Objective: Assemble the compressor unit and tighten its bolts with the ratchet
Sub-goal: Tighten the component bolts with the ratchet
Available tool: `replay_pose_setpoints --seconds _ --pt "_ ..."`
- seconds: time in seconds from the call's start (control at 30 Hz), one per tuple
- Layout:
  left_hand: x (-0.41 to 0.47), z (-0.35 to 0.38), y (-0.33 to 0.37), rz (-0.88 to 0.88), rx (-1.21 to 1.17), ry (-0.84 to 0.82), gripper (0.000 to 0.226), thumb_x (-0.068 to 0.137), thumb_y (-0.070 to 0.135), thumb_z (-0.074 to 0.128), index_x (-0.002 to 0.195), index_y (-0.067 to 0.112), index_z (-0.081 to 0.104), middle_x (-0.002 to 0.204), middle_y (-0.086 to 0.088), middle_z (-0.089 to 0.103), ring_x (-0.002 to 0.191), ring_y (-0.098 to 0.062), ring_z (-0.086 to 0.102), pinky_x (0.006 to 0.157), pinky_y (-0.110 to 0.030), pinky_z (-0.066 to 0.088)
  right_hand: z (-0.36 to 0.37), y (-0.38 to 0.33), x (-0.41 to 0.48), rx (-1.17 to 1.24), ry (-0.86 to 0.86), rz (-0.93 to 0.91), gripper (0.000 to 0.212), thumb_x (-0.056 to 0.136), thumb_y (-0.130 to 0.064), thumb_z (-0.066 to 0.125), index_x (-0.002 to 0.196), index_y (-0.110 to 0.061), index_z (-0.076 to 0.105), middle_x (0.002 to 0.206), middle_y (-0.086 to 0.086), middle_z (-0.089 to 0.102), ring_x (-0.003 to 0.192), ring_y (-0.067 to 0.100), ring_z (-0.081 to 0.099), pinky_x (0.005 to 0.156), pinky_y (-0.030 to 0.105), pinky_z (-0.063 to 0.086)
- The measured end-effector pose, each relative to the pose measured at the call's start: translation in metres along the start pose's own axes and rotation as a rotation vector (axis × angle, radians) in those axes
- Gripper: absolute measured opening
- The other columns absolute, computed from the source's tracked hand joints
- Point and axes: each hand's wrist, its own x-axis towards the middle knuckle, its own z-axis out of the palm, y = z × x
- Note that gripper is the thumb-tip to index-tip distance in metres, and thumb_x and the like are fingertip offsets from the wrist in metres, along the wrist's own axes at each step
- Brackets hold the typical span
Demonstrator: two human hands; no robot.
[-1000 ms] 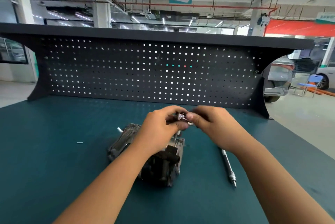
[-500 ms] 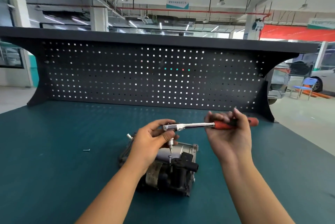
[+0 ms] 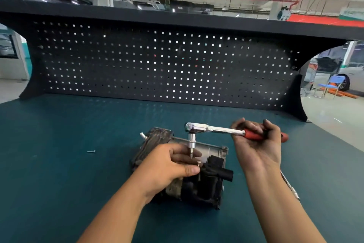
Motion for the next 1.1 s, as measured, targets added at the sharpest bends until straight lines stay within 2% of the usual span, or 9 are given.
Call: replay_pose_setpoints --seconds 0.17,0.27,0.57,0.73,0.83,0.93,1.1 --pt "0.0 0.001 -0.002 0.0 -0.026 0.038 0.027 0.073 -0.011 0.07 0.082 0.014 0.071 0.078 -0.004 0.074 0.07 -0.009 0.07 0.054 -0.013 0.048 0.007 -0.006 -0.004 -0.03 -0.066 -0.055 0.038 0.07 -0.006 0.053 0.034 -0.015 0.045 0.041 -0.006 0.035 0.038 0.009 0.039 0.071 0.026 0.044" --pt "0.001 0.003 -0.001 -0.002 -0.005 0.046 0.024 0.072 -0.009 0.071 0.084 0.011 0.07 0.077 -0.003 0.074 0.066 -0.005 0.067 0.049 -0.011 0.043 0.006 -0.009 -0.007 -0.027 -0.1 -0.049 0.032 0.071 -0.005 0.054 0.041 -0.015 0.046 0.043 -0.006 0.033 0.039 0.009 0.038 0.07 0.026 0.045" --pt "0.0 0.004 0.003 -0.022 -0.013 0.049 0.022 0.072 -0.009 0.072 0.081 0.012 0.071 0.072 0.001 0.073 0.062 -0.004 0.066 0.048 -0.012 0.043 0.006 -0.009 -0.011 -0.016 -0.129 -0.058 0.044 0.072 -0.004 0.052 0.031 -0.016 0.045 0.041 -0.006 0.034 0.038 0.01 0.038 0.074 0.026 0.043" --pt "-0.001 0.004 0.003 -0.031 -0.031 0.051 0.022 0.072 -0.01 0.071 0.081 0.01 0.071 0.07 0.001 0.072 0.061 -0.004 0.065 0.047 -0.012 0.043 0.006 -0.01 -0.012 0.018 -0.135 -0.047 0.041 0.072 -0.003 0.053 0.034 -0.015 0.044 0.043 -0.005 0.034 0.038 0.011 0.039 0.074 0.027 0.044" --pt "0.0 0.004 0.002 -0.032 -0.039 0.048 0.023 0.072 -0.01 0.07 0.08 0.011 0.071 0.07 0.001 0.072 0.06 -0.004 0.065 0.047 -0.012 0.043 0.006 -0.009 -0.011 0.053 -0.127 -0.027 0.03 0.071 -0.003 0.055 0.048 -0.016 0.041 0.044 -0.005 0.034 0.038 0.012 0.039 0.077 0.028 0.044" --pt "0.0 0.004 0.002 -0.021 -0.035 0.045 0.023 0.072 -0.01 0.071 0.079 0.011 0.072 0.073 -0.001 0.073 0.061 -0.004 0.066 0.047 -0.012 0.043 0.003 -0.009 -0.009 0.063 -0.108 -0.028 0.032 0.069 -0.002 0.057 0.06 -0.023 0.035 0.047 -0.005 0.033 0.041 0.011 0.039 0.079 0.029 0.045" --pt "0.001 0.002 0.0 -0.017 -0.029 0.046 0.022 0.071 -0.009 0.072 0.082 0.01 0.072 0.074 -0.001 0.073 0.062 -0.005 0.066 0.048 -0.012 0.044 0.004 -0.01 -0.012 0.003 -0.134 -0.045 0.027 0.069 -0.004 0.055 0.051 -0.018 0.041 0.045 -0.005 0.034 0.04 0.011 0.039 0.071 0.024 0.045"
